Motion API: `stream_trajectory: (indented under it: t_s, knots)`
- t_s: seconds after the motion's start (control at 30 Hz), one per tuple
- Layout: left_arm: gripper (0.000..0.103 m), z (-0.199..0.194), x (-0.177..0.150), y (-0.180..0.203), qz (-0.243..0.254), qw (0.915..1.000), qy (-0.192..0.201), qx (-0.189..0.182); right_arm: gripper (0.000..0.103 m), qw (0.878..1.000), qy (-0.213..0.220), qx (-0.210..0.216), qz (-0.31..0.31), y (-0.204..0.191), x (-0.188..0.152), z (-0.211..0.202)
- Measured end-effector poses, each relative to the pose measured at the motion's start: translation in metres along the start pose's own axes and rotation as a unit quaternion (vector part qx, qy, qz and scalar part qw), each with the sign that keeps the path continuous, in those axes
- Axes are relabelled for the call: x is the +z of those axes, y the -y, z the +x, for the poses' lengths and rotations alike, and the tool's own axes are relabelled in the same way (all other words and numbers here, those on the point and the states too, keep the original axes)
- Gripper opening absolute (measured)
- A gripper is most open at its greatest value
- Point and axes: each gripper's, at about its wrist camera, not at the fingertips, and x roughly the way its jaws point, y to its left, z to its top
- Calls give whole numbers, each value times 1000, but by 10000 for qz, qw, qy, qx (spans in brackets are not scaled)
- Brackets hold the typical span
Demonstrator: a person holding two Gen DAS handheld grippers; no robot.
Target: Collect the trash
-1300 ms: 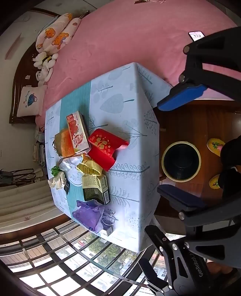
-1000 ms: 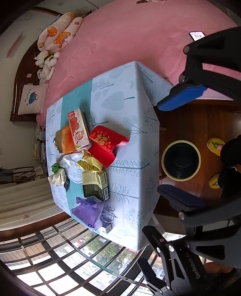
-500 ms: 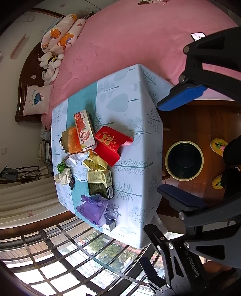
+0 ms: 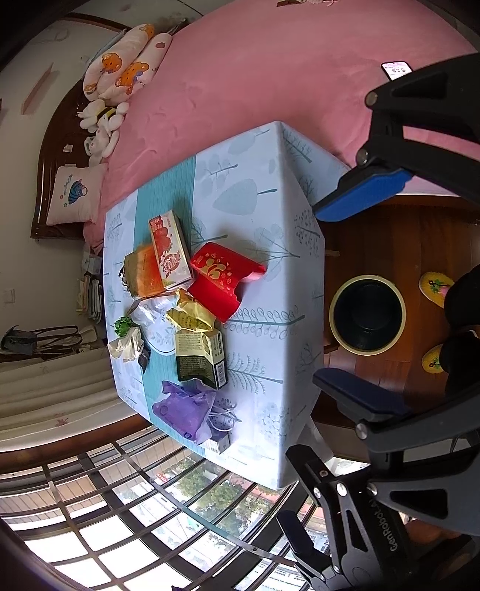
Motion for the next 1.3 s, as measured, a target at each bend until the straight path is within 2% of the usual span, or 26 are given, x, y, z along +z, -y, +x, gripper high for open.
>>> stream_trajectory:
  t_s: [0.53,1.3]
  knots:
    - [99,10,-3,4,2,9999,-145,4,82,9997,-192,88,92,6,-3,11]
    - [99,9,-5,4,31,9998,-166,77,81,9998,-153,139,79,8,1,12]
